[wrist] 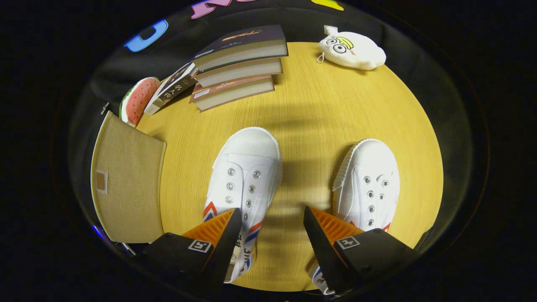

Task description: Open the storage box then place both shoes into the box .Put the left shoe in first, then the right shoe, with the right side of both shoes facing outward in a uniform manner.

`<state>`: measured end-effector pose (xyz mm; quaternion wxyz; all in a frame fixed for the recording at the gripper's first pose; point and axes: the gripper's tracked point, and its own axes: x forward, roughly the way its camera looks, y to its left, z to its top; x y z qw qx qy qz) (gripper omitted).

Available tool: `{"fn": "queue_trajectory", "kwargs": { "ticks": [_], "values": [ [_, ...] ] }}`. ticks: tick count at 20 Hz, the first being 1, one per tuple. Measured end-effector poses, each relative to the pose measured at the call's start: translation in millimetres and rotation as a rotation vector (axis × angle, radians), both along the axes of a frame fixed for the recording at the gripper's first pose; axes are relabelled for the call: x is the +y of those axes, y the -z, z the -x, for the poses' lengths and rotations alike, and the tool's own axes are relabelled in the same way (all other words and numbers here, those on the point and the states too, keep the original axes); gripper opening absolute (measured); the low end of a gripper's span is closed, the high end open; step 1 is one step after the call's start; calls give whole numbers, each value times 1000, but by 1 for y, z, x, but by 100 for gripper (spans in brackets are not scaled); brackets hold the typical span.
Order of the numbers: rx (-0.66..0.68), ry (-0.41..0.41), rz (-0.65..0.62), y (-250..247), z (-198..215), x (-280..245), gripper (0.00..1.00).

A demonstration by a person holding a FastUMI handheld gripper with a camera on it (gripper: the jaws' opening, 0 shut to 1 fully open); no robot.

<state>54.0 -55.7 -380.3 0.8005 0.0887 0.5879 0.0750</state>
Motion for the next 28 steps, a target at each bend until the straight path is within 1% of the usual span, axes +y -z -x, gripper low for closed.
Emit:
{"fn": "queue_trajectory", "kwargs": {
  "ticks": [2, 3, 4, 6, 7, 10, 11, 12, 14, 18, 22, 26, 28],
  "values": [
    [30, 24, -68, 2, 1, 8, 82],
    [45, 32, -99, 3, 0, 11, 71],
    [60, 50, -141, 2, 0, 15, 68],
    [79, 104, -183, 2, 0, 20, 42],
    [83, 93, -188, 2, 2, 17, 38],
    [102, 132, -218, 0, 5, 15, 27],
    [110, 162, -233, 2, 0, 15, 16],
    [117, 163, -244, 3, 2, 15, 15],
    [133, 192, -261, 1, 4, 17, 7],
    [153, 225, -304, -5, 7, 18, 7],
    [145, 227, -351, -26, 13, 27, 7],
    [131, 226, -372, -63, 17, 33, 7],
    [100, 201, -356, -86, 16, 34, 7]
  ]
}}
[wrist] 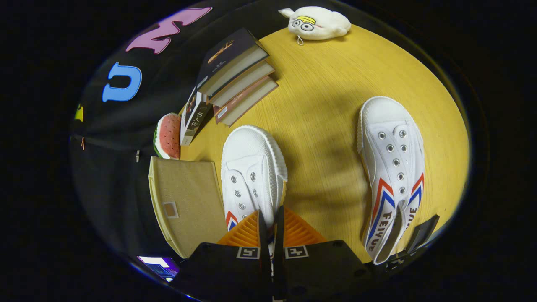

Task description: Open the storage box then place both shoes into the box .Put the left shoe in first, then the right shoe, with the right side of both shoes facing outward in a uniform manner.

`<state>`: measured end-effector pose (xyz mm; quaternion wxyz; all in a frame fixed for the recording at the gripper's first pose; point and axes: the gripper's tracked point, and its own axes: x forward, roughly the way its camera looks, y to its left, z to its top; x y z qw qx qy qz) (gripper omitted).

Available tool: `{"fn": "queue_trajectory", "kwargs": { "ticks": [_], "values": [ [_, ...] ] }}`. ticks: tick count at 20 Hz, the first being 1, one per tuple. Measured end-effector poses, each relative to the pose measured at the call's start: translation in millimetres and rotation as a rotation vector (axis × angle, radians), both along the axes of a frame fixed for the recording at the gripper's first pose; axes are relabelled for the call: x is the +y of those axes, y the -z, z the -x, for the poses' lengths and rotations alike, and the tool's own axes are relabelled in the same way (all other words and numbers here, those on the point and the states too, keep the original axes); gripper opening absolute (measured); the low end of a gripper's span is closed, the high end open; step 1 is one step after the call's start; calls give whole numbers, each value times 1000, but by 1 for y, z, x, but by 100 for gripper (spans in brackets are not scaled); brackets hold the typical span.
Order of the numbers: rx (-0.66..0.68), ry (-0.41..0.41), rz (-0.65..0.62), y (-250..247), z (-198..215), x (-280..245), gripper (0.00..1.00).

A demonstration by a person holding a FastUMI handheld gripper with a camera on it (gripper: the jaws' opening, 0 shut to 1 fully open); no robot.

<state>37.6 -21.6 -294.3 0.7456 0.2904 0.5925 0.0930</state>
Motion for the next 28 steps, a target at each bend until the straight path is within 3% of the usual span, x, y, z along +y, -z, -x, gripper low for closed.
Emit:
{"fn": "queue_trajectory", "kwargs": {
  "ticks": [6, 15, 24, 28],
  "values": [
    [-98, -4, 27, -79, -6, 30, 7],
    [-174, -23, -112, -156, 1, 162, 7],
    [-180, -98, -125, -150, -3, 277, 7],
    [-162, -116, -81, -130, -4, 305, 7]
  ]
}}
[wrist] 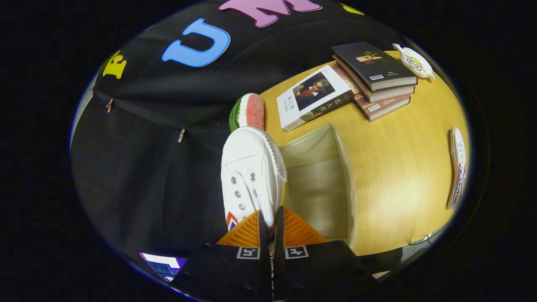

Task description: Open the storage box then place both shoes into the box .Put the left shoe in first, then the right shoe, with the right side of both shoes facing outward in a uniform manner.

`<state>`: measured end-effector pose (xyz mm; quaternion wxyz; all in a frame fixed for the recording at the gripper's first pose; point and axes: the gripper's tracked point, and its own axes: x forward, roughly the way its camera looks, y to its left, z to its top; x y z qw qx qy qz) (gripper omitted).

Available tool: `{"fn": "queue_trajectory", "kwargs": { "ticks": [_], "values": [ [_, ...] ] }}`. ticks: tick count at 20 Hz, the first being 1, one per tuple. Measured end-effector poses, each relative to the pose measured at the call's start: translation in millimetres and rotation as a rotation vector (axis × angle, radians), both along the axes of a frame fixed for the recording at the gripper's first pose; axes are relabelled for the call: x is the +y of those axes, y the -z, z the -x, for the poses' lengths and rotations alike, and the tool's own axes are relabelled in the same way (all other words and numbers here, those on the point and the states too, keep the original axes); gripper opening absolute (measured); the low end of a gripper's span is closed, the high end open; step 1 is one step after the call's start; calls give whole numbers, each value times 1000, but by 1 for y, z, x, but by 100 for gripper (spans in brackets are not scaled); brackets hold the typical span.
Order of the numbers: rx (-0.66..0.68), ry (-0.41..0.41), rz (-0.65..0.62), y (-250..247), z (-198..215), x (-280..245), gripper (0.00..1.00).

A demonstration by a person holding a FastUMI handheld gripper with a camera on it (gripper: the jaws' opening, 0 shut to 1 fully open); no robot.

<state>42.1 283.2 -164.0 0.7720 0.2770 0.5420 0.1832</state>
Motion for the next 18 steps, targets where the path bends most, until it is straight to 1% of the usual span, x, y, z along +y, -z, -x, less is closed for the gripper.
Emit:
{"fn": "queue_trajectory", "kwargs": {
  "ticks": [1, 6, 9, 10, 11, 12, 13, 14, 15, 18],
  "values": [
    [5, 2, 8, 4, 5, -1, 7],
    [25, 9, 24, 17, 1, 11, 7],
    [36, -4, 39, 27, 3, 18, 7],
    [33, -12, -6, 22, 5, 24, 9],
    [40, 0, -60, 17, 4, 36, 21],
    [39, 9, -100, 7, 3, 39, 40],
    [21, 7, -110, 9, 7, 43, 60],
    [-2, -4, -92, -4, 1, 32, 79],
    [-30, -17, -71, -4, -3, 27, 99],
    [-141, -46, -13, -17, -10, -1, 99]
  ]
}}
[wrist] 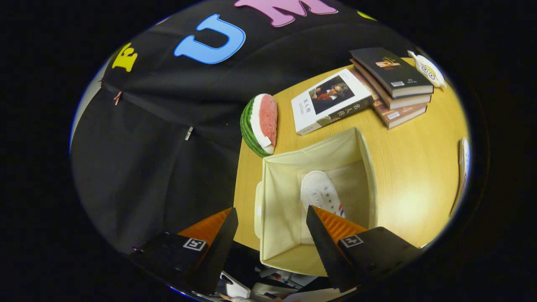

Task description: Open the storage box then place both shoes into the box .Put the left shoe in first, then the right shoe, with the right side of both shoes facing outward in a uniform manner.

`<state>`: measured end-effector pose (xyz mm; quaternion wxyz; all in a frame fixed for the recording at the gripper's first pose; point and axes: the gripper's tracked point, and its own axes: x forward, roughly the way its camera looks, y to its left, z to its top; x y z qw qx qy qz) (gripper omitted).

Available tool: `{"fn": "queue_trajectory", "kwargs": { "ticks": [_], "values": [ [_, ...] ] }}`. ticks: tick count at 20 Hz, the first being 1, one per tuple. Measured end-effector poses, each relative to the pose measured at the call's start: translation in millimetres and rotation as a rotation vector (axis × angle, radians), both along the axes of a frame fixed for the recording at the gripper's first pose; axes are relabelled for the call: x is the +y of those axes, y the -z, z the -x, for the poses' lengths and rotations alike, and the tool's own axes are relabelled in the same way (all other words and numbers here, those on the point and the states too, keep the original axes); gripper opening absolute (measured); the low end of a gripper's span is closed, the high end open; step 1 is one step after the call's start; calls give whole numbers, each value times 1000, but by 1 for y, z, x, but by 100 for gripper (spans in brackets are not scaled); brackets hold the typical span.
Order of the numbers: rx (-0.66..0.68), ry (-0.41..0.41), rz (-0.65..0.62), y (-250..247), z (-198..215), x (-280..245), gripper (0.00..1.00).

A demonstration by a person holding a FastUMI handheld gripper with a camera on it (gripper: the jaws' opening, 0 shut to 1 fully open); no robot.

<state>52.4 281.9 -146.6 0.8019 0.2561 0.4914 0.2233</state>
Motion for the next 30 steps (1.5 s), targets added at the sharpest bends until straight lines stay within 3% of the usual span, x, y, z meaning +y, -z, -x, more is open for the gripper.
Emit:
{"fn": "queue_trajectory", "kwargs": {
  "ticks": [5, 10, 20, 25, 30],
  "values": [
    [-144, 31, 137, -17, -15, -90, 99],
    [-174, 117, 261, -16, -22, -201, 99],
    [-72, 299, 356, 23, -18, -403, 99],
    [6, 302, 411, 76, -5, -473, 99],
    [140, 291, 385, 140, 15, -497, 99]
  ]
}}
